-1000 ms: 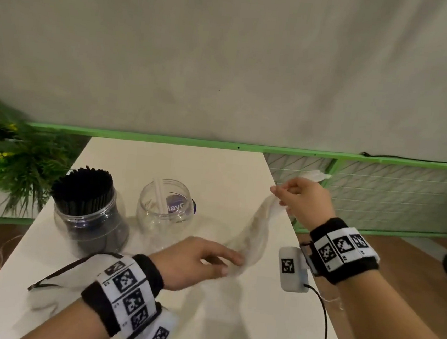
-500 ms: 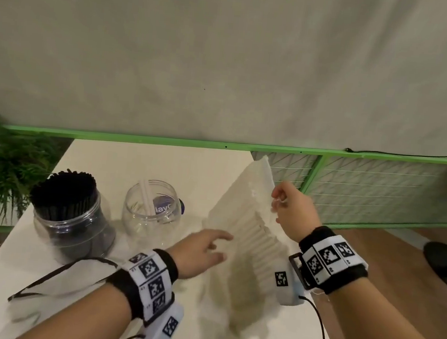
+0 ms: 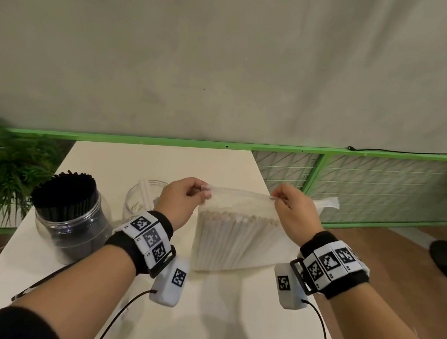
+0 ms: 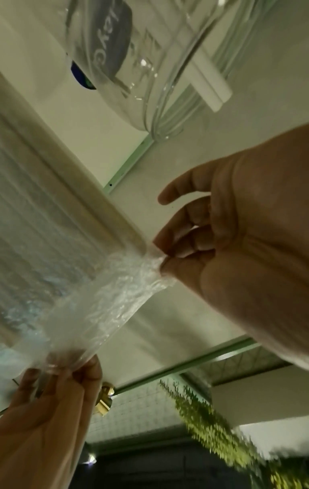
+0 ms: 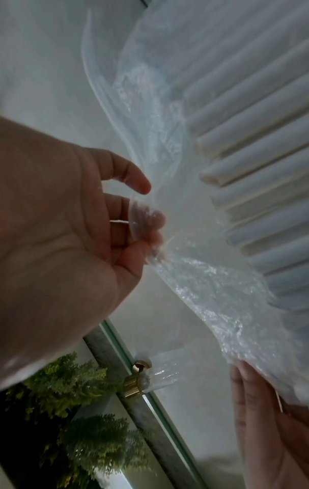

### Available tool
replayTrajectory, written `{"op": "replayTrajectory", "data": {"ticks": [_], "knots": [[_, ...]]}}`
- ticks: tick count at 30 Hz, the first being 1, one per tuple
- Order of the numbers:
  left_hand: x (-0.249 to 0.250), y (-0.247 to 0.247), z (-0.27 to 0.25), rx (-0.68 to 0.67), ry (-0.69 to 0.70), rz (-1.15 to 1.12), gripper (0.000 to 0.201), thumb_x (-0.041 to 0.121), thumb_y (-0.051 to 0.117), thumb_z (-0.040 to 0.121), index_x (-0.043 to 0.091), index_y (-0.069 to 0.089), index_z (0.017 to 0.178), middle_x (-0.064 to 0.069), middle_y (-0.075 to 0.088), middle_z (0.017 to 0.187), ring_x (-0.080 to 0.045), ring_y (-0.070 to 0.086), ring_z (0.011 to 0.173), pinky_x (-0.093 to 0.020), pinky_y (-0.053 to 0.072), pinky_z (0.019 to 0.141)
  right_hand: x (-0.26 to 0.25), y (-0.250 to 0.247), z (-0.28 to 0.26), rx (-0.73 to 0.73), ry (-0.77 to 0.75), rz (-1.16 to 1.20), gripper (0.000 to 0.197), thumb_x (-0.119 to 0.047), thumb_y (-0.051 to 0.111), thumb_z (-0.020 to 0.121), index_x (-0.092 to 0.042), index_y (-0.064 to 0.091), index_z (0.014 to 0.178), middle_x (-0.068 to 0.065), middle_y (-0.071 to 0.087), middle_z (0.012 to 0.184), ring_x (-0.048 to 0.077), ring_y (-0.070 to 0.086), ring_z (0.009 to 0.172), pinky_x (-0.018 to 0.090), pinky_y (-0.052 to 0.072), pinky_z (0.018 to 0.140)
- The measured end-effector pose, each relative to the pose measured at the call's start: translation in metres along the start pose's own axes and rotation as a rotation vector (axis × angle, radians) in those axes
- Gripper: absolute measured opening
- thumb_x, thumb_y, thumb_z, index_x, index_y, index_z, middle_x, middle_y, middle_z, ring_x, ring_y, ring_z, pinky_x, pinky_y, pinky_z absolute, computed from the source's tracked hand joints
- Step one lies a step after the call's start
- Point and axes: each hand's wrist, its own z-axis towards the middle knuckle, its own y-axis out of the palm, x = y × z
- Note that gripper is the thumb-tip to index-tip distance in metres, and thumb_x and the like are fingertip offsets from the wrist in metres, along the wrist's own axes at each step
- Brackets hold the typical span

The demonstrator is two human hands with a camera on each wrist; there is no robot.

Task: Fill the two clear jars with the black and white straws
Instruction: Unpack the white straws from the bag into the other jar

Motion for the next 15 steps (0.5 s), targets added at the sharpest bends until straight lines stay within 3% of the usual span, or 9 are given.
{"op": "replayTrajectory", "data": {"ticks": [2,4,6,8,11,13,15], "knots": [[0.002,-0.004,-0.003,0.029,0.038,-0.049,0.011,0.012,0.068,0.085,0.021,0.065,0.081,-0.007,0.071,0.08,-0.015,0.064,0.071,-0.038,0.052,0.085,0.0,0.002,0.001,0.025,0.013,-0.008,0.015,-0.005,0.049,0.089,-0.016,0.059,0.087,-0.001,0.061,0.086,0.021,0.055,0.084,0.029,0.036,0.069],[0.004,-0.008,-0.006,0.042,0.069,-0.07,0.012,0.012,0.068,0.085,0.022,0.065,0.079,-0.008,0.072,0.081,-0.017,0.065,0.073,-0.032,0.051,0.077,-0.003,0.005,0.003,0.069,0.013,-0.082,0.013,-0.013,0.05,0.09,-0.02,0.06,0.085,-0.005,0.061,0.085,0.021,0.054,0.087,0.037,0.04,0.08],[0.004,-0.011,-0.009,0.059,0.076,-0.083,0.011,0.013,0.068,0.085,0.022,0.064,0.079,-0.003,0.073,0.079,-0.017,0.067,0.075,-0.026,0.048,0.07,-0.012,0.01,0.002,0.105,-0.04,-0.203,0.011,-0.022,0.051,0.089,-0.024,0.062,0.089,-0.01,0.061,0.087,0.018,0.051,0.091,0.037,0.033,0.084],[0.003,-0.014,-0.012,0.075,0.066,-0.083,0.009,0.014,0.07,0.084,0.018,0.062,0.08,-0.001,0.073,0.075,-0.011,0.066,0.07,-0.022,0.044,0.065,-0.029,0.02,0.0,0.114,-0.195,-0.247,0.015,-0.031,0.055,0.088,-0.029,0.064,0.1,-0.014,0.061,0.09,0.014,0.051,0.092,0.033,0.024,0.082],[0.0,-0.018,-0.016,0.069,0.076,-0.069,0.007,0.014,0.07,0.083,0.017,0.065,0.08,-0.004,0.073,0.076,-0.016,0.065,0.072,-0.031,0.048,0.068,-0.056,0.045,0.001,0.052,-0.413,-0.216,0.026,-0.046,0.056,0.089,-0.036,0.065,0.111,-0.017,0.065,0.099,0.009,0.052,0.093,0.029,0.018,0.078],[-0.001,-0.021,-0.019,0.077,0.1,-0.026,0.007,0.016,0.067,0.086,0.02,0.068,0.08,-0.004,0.071,0.078,-0.025,0.064,0.077,-0.038,0.05,0.075,-0.067,0.061,0.006,0.047,-0.472,-0.15,0.028,-0.051,0.052,0.089,-0.038,0.067,0.107,-0.018,0.067,0.097,0.008,0.053,0.09,0.03,0.022,0.08],[-0.002,-0.025,-0.021,0.099,0.119,0.021,0.011,0.018,0.065,0.088,0.023,0.067,0.079,-0.006,0.069,0.078,-0.024,0.061,0.076,-0.038,0.05,0.076,-0.073,0.072,0.011,0.09,-0.509,-0.108,0.023,-0.049,0.052,0.089,-0.037,0.07,0.097,-0.018,0.068,0.089,0.008,0.053,0.086,0.03,0.023,0.08]]}}
